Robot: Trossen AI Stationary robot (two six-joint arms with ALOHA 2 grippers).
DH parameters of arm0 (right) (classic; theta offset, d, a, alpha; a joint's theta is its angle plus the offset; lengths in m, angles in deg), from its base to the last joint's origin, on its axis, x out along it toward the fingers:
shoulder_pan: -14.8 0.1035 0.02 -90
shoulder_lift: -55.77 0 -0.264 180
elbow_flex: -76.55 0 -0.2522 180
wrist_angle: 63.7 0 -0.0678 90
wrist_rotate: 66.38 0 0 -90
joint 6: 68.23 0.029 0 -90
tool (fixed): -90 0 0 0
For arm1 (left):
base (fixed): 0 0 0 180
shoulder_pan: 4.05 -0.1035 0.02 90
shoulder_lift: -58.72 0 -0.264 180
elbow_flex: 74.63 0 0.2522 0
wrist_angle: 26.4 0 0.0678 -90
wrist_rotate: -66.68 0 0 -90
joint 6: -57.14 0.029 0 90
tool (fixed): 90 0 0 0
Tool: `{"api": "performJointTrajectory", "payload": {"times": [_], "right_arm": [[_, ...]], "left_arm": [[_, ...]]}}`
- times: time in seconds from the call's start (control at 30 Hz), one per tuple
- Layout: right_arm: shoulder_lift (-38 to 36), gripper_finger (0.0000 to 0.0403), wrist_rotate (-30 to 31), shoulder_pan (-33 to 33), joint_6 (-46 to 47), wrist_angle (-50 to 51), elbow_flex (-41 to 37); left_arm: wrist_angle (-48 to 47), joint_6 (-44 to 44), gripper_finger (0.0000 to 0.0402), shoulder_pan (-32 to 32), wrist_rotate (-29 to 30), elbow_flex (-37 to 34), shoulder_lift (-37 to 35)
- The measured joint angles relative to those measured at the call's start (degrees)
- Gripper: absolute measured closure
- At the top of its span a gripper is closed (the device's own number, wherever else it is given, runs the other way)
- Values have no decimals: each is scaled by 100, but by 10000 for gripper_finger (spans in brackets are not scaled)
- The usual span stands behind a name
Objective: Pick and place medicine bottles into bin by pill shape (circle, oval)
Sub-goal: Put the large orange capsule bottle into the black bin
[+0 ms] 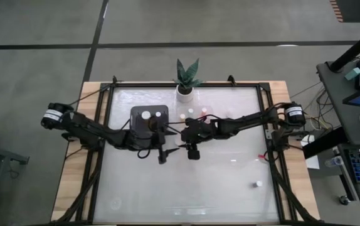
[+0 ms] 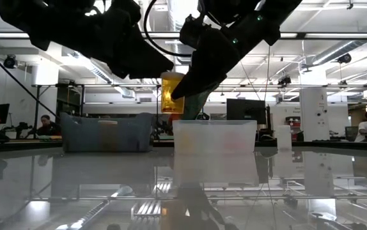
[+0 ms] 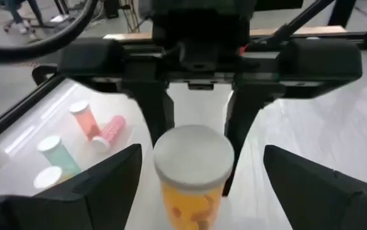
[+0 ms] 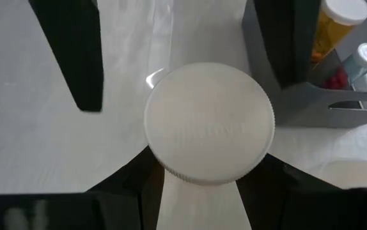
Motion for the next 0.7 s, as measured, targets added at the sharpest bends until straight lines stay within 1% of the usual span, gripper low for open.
{"api": "performJointTrajectory", "payload": {"times": [0.17,0.27,0.47,0.7], "right_arm": [[0,243,0,0,58,4,0],[0,243,0,0,60,4,0],[0,243,-2,0,60,1,0],[0,243,-20,4,59,3,-2]], "left_arm": [[315,28,91,-7,-29,3,338],[340,31,95,-5,-39,28,466],[650,36,121,-7,-36,26,542],[630,48,161,-7,-21,26,510]]}}
